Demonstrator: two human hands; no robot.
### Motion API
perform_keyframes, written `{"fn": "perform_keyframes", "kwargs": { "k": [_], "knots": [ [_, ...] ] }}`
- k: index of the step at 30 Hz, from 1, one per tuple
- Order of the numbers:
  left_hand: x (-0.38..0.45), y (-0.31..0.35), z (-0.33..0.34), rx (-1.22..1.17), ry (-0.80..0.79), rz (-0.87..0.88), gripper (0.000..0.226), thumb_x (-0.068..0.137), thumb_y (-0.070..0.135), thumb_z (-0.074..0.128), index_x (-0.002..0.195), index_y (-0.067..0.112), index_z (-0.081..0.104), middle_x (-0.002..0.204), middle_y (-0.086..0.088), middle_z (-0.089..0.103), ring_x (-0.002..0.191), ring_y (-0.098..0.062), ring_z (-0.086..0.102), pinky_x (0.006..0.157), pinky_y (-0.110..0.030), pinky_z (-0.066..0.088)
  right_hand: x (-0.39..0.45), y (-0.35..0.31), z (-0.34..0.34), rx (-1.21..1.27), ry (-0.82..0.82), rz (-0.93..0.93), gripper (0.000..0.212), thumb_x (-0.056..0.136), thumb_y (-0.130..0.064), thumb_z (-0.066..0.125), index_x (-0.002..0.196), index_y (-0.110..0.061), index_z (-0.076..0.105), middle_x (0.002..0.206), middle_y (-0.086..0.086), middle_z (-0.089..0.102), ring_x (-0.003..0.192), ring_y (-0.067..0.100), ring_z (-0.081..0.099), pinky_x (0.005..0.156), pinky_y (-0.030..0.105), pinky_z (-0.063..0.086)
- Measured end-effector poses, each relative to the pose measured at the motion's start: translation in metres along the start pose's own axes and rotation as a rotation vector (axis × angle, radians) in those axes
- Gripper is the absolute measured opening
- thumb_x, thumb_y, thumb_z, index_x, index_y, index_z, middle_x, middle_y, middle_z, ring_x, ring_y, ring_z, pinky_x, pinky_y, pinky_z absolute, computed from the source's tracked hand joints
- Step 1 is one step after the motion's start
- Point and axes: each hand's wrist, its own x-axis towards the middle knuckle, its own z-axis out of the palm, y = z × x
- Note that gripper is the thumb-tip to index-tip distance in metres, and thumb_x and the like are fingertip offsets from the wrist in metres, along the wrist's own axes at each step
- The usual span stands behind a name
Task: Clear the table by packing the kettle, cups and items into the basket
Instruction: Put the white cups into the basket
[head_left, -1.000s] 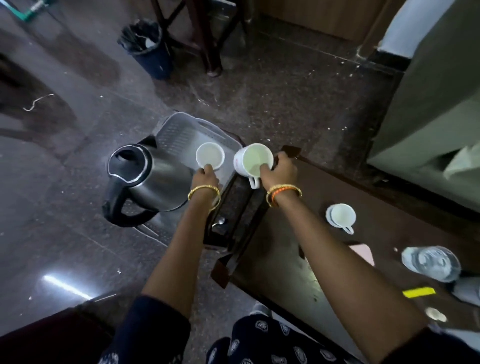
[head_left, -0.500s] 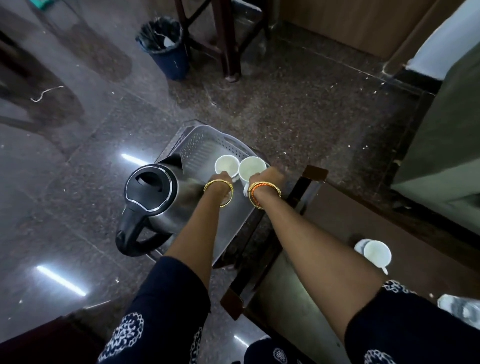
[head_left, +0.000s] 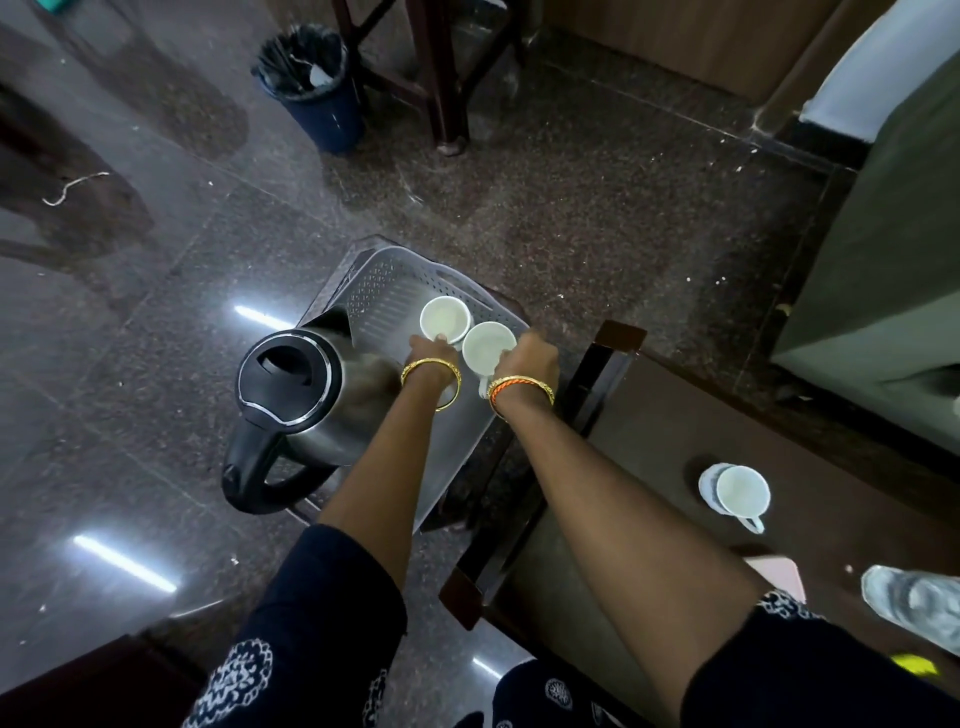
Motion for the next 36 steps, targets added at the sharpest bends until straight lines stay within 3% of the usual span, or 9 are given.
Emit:
{"fn": "perform_keyframes", "kwargs": {
  "k": [3, 7, 11, 14, 17, 22, 25, 29, 36],
  "knots": [
    [-0.027, -0.003, 0.011, -0.006, 0.093, 0.040, 0.043, 0.095, 0.014, 0.043, 0.130, -0.006, 0.031, 0.139, -0.028, 0.040, 0.129, -0.041, 0.041, 0.105, -0.040, 0.034, -0.007, 0.016, -0.020, 0.054, 0.066, -0.077, 0.024, 0.090, -0.024, 0.052, 0.097, -0.003, 0.062, 0.101, 0.023, 0.069, 0.093, 0.039, 0.065, 0.071, 0.041, 0.052],
    [-0.096, -0.008, 0.041, -0.181, 0.419, 0.335, 0.031, 0.085, 0.010, 0.052, 0.113, -0.004, 0.050, 0.118, -0.027, 0.050, 0.107, -0.041, 0.051, 0.092, -0.036, 0.035, -0.022, 0.056, -0.058, 0.200, 0.198, -0.087, 0.031, 0.090, -0.029, 0.051, 0.070, -0.006, 0.059, 0.075, 0.024, 0.067, 0.074, 0.041, 0.062, 0.055, 0.036, 0.042],
    [-0.155, -0.016, 0.102, -0.137, 0.043, 0.484, 0.023, 0.093, 0.020, 0.050, 0.088, 0.001, 0.062, 0.091, -0.023, 0.068, 0.088, -0.036, 0.063, 0.069, -0.033, 0.040, -0.034, 0.121, -0.101, 0.252, 0.371, -0.036, 0.031, 0.089, -0.021, 0.055, 0.065, -0.001, 0.059, 0.071, 0.028, 0.066, 0.068, 0.043, 0.061, 0.054, 0.036, 0.034],
    [-0.179, -0.024, 0.156, 0.081, -0.261, 0.489, 0.025, 0.091, 0.025, 0.053, 0.088, 0.003, 0.065, 0.093, -0.023, 0.071, 0.091, -0.037, 0.065, 0.074, -0.036, 0.048, -0.034, 0.185, -0.126, 0.270, 0.425, 0.153, 0.027, 0.089, -0.020, 0.055, 0.074, 0.002, 0.062, 0.080, 0.028, 0.068, 0.078, 0.042, 0.063, 0.063, 0.039, 0.044],
    [-0.188, -0.027, 0.202, 0.202, -0.436, 0.462, 0.023, 0.088, 0.021, 0.057, 0.101, 0.007, 0.069, 0.105, -0.020, 0.071, 0.101, -0.033, 0.066, 0.085, -0.034, 0.050, -0.021, 0.250, -0.143, 0.223, 0.345, 0.365, 0.021, 0.087, -0.018, 0.057, 0.095, -0.002, 0.067, 0.100, 0.027, 0.069, 0.096, 0.042, 0.062, 0.077, 0.039, 0.048],
    [-0.186, -0.025, 0.257, 0.434, -0.524, 0.407, 0.040, 0.092, 0.021, 0.050, 0.130, 0.010, 0.053, 0.134, -0.016, 0.057, 0.124, -0.037, 0.051, 0.105, -0.039, 0.040, 0.011, 0.329, -0.139, 0.036, -0.059, 0.456, 0.040, 0.092, -0.026, 0.050, 0.122, 0.000, 0.055, 0.125, 0.023, 0.059, 0.116, 0.039, 0.054, 0.096, 0.038, 0.043],
    [-0.188, -0.020, 0.276, 0.414, -0.540, 0.388, 0.048, 0.092, 0.015, 0.046, 0.140, 0.016, 0.041, 0.141, -0.014, 0.051, 0.128, -0.038, 0.048, 0.108, -0.039, 0.037, 0.017, 0.345, -0.133, 0.016, -0.198, 0.420, 0.042, 0.094, -0.032, 0.048, 0.121, -0.002, 0.057, 0.126, 0.022, 0.058, 0.116, 0.036, 0.053, 0.095, 0.034, 0.041],
    [-0.188, -0.018, 0.293, 0.434, -0.508, 0.363, 0.044, 0.093, 0.016, 0.044, 0.137, 0.012, 0.045, 0.135, -0.017, 0.055, 0.123, -0.037, 0.052, 0.103, -0.039, 0.042, 0.024, 0.348, -0.125, -0.007, -0.195, 0.375, 0.044, 0.094, -0.038, 0.046, 0.107, -0.001, 0.066, 0.113, 0.022, 0.066, 0.106, 0.037, 0.059, 0.093, 0.037, 0.043],
    [-0.187, -0.019, 0.297, 0.329, -0.385, 0.375, 0.033, 0.090, 0.019, 0.055, 0.120, 0.007, 0.062, 0.121, -0.016, 0.066, 0.111, -0.033, 0.062, 0.096, -0.037, 0.049, 0.022, 0.342, -0.137, 0.135, -0.154, 0.411, 0.036, 0.091, -0.020, 0.048, 0.103, 0.008, 0.066, 0.107, 0.028, 0.066, 0.100, 0.039, 0.060, 0.080, 0.034, 0.046]
  ]
}}
